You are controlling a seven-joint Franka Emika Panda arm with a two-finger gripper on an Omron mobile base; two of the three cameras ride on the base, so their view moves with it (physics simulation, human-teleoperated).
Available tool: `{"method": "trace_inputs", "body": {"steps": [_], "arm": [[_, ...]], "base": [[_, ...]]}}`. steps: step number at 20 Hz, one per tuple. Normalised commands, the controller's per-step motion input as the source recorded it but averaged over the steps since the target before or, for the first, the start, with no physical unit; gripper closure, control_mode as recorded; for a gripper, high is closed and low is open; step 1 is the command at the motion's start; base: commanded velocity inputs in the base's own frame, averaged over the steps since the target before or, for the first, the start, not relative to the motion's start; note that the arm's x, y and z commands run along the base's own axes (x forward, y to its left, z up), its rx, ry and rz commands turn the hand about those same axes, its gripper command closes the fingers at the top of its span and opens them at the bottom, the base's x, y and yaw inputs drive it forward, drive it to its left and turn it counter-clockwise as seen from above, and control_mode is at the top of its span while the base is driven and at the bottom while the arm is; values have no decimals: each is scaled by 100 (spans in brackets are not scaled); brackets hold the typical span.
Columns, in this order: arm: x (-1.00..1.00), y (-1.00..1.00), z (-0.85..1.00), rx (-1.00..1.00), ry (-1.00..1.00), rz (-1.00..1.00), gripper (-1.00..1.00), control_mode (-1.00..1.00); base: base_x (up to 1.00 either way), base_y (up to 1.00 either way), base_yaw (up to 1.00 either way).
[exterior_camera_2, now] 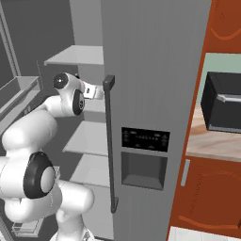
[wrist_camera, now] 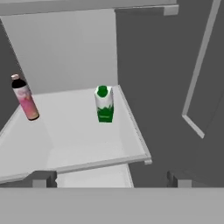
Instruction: Take out the milk from the fridge and place it on the tray on the counter. Then take the sugar cube near the tray and place it in the tray.
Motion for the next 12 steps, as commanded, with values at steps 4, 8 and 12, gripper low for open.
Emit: {"method": "trace_inputs", "body": {"steps": [4, 8, 12], "arm": [[32, -3, -11, 0, 1, -1, -100, -100], [24, -2, -10, 0, 0, -1, -100, -100], [19, 0, -18, 0, 0, -2, -100, -100]], "base": [[0, 0, 0], [0, 0, 0], [0, 0, 0]]}}
